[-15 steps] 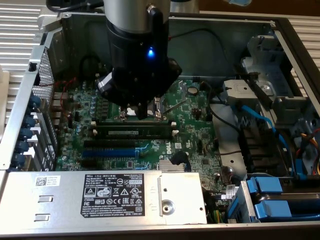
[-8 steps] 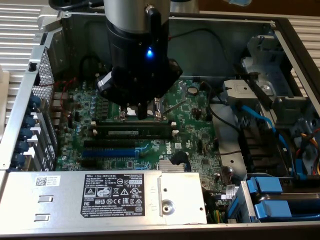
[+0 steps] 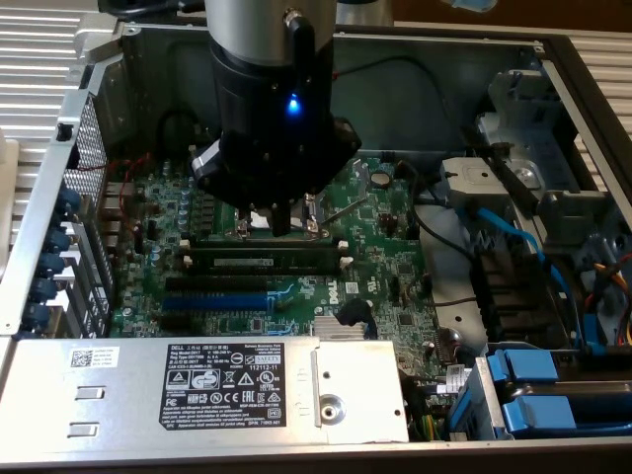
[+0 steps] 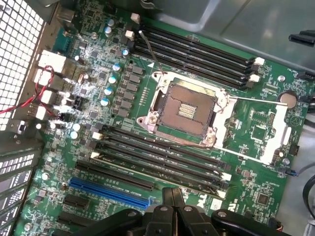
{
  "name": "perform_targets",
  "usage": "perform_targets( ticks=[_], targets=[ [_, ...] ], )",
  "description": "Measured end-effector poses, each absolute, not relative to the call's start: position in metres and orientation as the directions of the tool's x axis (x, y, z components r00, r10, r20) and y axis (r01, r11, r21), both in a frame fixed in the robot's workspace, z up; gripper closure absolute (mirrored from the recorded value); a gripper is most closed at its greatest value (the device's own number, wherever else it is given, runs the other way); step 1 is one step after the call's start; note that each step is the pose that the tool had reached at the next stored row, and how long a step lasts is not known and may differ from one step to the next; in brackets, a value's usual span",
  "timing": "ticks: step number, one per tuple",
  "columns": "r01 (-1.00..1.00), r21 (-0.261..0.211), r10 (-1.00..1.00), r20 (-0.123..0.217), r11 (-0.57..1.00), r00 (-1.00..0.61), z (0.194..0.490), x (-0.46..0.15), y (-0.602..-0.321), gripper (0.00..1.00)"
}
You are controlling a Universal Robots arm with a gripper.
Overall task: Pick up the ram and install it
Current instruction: 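Press down the ram until it locks into place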
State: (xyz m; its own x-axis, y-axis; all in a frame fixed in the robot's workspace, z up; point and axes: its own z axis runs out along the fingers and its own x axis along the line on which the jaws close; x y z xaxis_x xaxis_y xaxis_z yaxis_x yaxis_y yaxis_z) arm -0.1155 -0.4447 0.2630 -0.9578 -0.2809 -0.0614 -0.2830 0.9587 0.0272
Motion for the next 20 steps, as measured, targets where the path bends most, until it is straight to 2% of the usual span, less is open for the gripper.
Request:
perform_targets(
  ticks=[20],
  targets=[
    [-0.176,0.041,-0.173,-0.063,0.984,-0.983,0.263,-0.1155,-0.4447,0.89]
  ],
)
